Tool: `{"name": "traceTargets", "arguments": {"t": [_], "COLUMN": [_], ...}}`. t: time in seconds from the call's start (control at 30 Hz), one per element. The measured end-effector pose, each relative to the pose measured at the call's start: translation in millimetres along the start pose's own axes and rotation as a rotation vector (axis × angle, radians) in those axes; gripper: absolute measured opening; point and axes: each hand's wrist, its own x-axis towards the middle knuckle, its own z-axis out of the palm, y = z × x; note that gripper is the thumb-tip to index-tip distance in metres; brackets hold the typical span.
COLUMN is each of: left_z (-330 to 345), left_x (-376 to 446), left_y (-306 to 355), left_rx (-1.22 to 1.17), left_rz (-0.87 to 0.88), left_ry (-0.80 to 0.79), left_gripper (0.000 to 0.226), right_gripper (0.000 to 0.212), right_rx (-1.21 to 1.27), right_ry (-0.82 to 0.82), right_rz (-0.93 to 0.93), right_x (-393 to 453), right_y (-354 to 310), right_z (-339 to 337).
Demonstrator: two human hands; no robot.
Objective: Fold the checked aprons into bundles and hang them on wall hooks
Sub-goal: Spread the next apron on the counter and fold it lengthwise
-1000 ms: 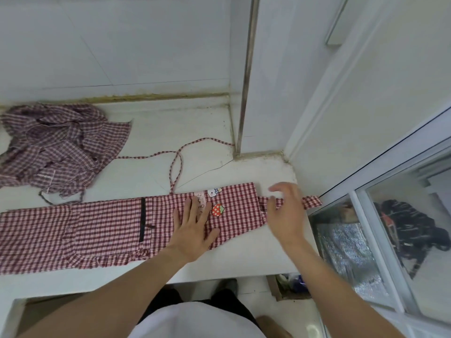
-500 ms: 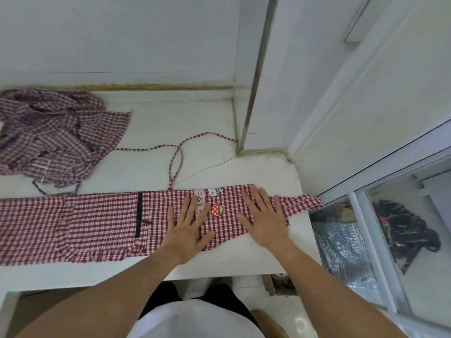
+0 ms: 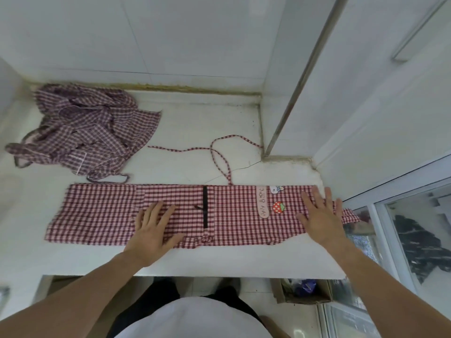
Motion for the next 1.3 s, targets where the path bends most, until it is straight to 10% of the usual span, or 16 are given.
{"name": "traceTargets", "arguments": {"t": [0.13,0.4,1.0,1.1,1.23,1.3], "left_z": [-1.0,16.4,9.2,-19.7,-50.0,-56.8], "left_x": [-6.5,-32.9,-109.4,-114.2,-115.2,-116.1], "left_y": [-4.2,-2.3,-70.5,-66.1,-66.7,-65.9], "left_rx": [0.092,0.115,0.130,0.019,-0.019,0.021], "left_rz": [0.009,0.045,0.207,0.191,0.254,0.218], "left_ry": [-0.140,-0.141,0.147,-0.033,-0.494,-0.714], "left_gripper": [0.117,0.132,0.071,0.046,0.019,0.029], "right_gripper": [0.059,0.107,0.072,0.065,0.041,0.066], "right_rx": [0.259,0.024,0.055,0.155,0.296,0.286], "right_ry": [0.297,-0.106,0.175,0.108,-0.373,-0.666], "right_rz": [-0.167,-0.459,-0.275,-0.270,-0.174,-0.124], "right_x": [-21.9,-70.1,-175.8,-196.7,-221.0,-227.5], "right_y": [-79.8,-195.7,-207.1,-210.5,-219.1,-227.4], "right_z": [-15.0,30.1,47.6,44.6,24.2,3.3]}}
